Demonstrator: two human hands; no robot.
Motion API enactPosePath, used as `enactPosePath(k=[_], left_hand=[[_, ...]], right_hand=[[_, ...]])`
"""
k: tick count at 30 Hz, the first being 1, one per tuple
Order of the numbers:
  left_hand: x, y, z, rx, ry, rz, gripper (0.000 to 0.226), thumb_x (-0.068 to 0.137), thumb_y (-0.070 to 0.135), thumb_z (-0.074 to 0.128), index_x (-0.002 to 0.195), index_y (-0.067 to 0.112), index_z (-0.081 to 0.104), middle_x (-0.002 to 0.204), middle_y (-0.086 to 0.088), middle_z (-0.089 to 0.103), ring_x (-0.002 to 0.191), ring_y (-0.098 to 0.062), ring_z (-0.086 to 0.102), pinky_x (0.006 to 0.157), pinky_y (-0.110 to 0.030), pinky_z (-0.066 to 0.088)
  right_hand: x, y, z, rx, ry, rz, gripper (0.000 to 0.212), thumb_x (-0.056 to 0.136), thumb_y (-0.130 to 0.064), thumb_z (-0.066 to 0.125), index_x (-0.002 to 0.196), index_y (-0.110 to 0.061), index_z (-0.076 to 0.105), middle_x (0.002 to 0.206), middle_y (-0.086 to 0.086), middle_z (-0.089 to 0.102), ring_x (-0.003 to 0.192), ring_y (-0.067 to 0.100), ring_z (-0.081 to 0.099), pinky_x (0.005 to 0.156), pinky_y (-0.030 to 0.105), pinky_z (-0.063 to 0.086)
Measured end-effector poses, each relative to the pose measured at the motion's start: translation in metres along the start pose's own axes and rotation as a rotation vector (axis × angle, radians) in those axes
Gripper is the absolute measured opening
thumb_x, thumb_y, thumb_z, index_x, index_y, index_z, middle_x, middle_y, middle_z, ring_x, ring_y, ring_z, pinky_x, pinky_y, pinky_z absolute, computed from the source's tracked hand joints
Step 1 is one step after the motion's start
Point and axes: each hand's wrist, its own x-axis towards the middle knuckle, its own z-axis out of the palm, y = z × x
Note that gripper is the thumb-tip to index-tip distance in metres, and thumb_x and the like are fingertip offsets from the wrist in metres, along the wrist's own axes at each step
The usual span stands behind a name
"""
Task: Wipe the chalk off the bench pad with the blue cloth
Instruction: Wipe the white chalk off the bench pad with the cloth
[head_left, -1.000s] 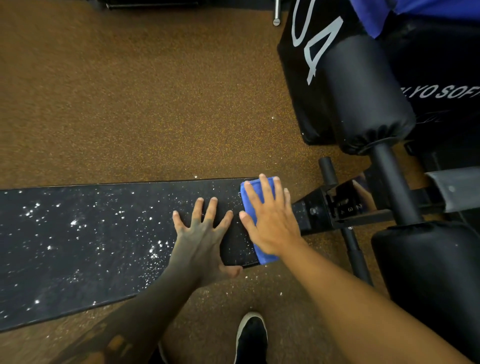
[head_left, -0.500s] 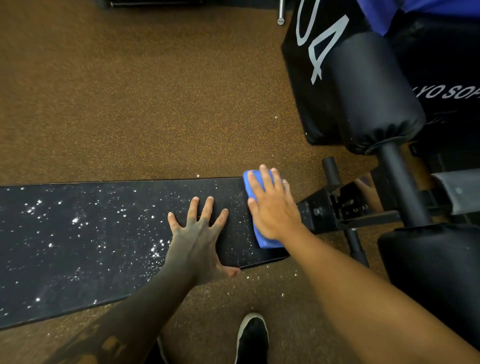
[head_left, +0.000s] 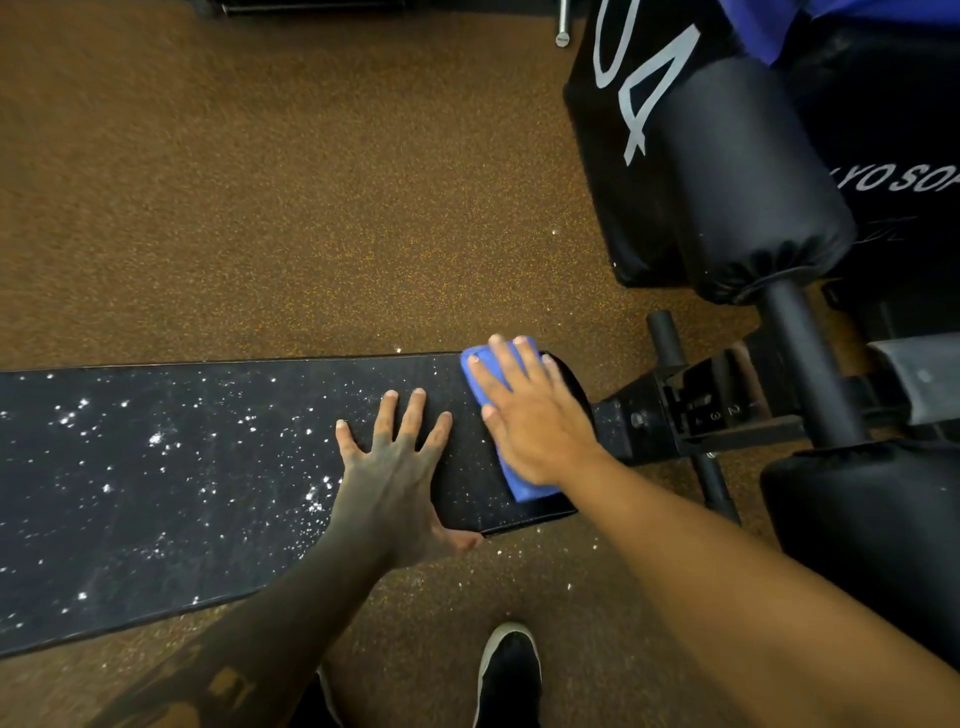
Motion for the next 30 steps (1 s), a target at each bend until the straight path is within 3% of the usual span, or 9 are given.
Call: enactPosePath(k=[3, 7, 11, 16, 20, 21, 25, 28, 30], left_hand=[[0.001, -0.002, 0.002, -0.018, -0.010, -0.014, 0.144, 0.044, 0.104, 0.041, 0.155, 0.029, -0.012, 0.164, -0.007, -0.024, 0.149, -0.035, -0.025, 0.113, -0.076, 0.005], [0.001, -0.003, 0.002, -0.013, -0.016, -0.011, 0.144, 0.042, 0.105, 0.034, 0.155, 0.029, -0.014, 0.163, -0.006, -0.027, 0.148, -0.035, -0.027, 0.113, -0.076, 0.005], [0.002, -0.004, 0.002, 0.001, -0.025, 0.000, 0.144, 0.044, 0.105, 0.039, 0.154, 0.029, -0.016, 0.163, -0.006, -0.027, 0.149, -0.035, -0.026, 0.113, -0.076, 0.005], [0.001, -0.004, 0.003, -0.008, 0.000, -0.001, 0.142, 0.046, 0.104, 0.039, 0.155, 0.029, -0.011, 0.164, -0.006, -0.023, 0.149, -0.035, -0.024, 0.112, -0.077, 0.008], [0.002, -0.005, 0.004, 0.004, -0.004, 0.007, 0.144, 0.043, 0.106, 0.037, 0.154, 0.030, -0.013, 0.164, -0.006, -0.024, 0.149, -0.035, -0.024, 0.112, -0.076, 0.006], [0.002, -0.005, 0.005, 0.005, 0.003, 0.006, 0.144, 0.043, 0.106, 0.037, 0.155, 0.029, -0.013, 0.164, -0.006, -0.024, 0.149, -0.035, -0.024, 0.112, -0.076, 0.006], [0.002, -0.005, 0.007, 0.002, 0.012, 0.009, 0.143, 0.045, 0.105, 0.039, 0.154, 0.029, -0.015, 0.163, -0.006, -0.025, 0.149, -0.035, -0.025, 0.113, -0.077, 0.006], [0.003, -0.006, 0.008, 0.000, 0.013, 0.013, 0.144, 0.044, 0.105, 0.038, 0.154, 0.029, -0.016, 0.163, -0.007, -0.026, 0.149, -0.035, -0.025, 0.113, -0.076, 0.005], [0.003, -0.006, 0.008, 0.001, 0.019, 0.009, 0.144, 0.043, 0.106, 0.035, 0.155, 0.029, -0.015, 0.164, -0.007, -0.025, 0.149, -0.035, -0.025, 0.113, -0.076, 0.006]], right_hand=[[0.006, -0.004, -0.001, 0.047, 0.011, 0.261, 0.058, 0.099, -0.038, 0.025, 0.151, -0.022, 0.006, 0.161, 0.009, -0.002, 0.146, 0.034, -0.004, 0.116, 0.054, 0.013], [-0.029, -0.023, 0.008, 0.019, 0.007, 0.050, 0.059, 0.097, -0.037, 0.030, 0.151, -0.024, 0.010, 0.161, 0.007, -0.003, 0.146, 0.033, -0.006, 0.117, 0.053, 0.011], [-0.023, -0.018, 0.004, 0.086, 0.047, 0.377, 0.059, 0.098, -0.036, 0.027, 0.152, -0.023, 0.007, 0.161, 0.009, -0.003, 0.146, 0.035, -0.005, 0.116, 0.053, 0.014], [-0.065, -0.035, 0.012, 0.049, -0.004, 0.107, 0.058, 0.098, -0.036, 0.028, 0.152, -0.022, 0.010, 0.161, 0.005, -0.004, 0.146, 0.031, -0.009, 0.117, 0.052, 0.014], [-0.057, -0.023, 0.009, 0.084, 0.048, 0.404, 0.057, 0.099, -0.035, 0.025, 0.152, -0.022, 0.009, 0.161, 0.007, -0.005, 0.146, 0.033, -0.009, 0.117, 0.052, 0.012], [-0.060, -0.035, 0.012, 0.102, 0.057, 0.415, 0.057, 0.099, -0.034, 0.026, 0.152, -0.021, 0.009, 0.161, 0.009, -0.004, 0.146, 0.034, -0.009, 0.117, 0.052, 0.012], [-0.089, -0.037, 0.020, 0.007, -0.003, 0.133, 0.055, 0.099, -0.036, 0.024, 0.151, -0.021, 0.013, 0.161, 0.007, 0.003, 0.147, 0.031, -0.008, 0.116, 0.054, 0.016], [-0.089, -0.023, 0.019, 0.024, 0.041, 0.352, 0.054, 0.100, -0.037, 0.019, 0.152, -0.024, 0.010, 0.161, 0.007, -0.002, 0.146, 0.031, -0.011, 0.117, 0.054, 0.013], [-0.096, -0.044, 0.023, 0.086, 0.023, 0.372, 0.056, 0.099, -0.037, 0.018, 0.152, -0.024, 0.007, 0.161, 0.007, -0.003, 0.146, 0.031, -0.013, 0.116, 0.055, 0.014]])
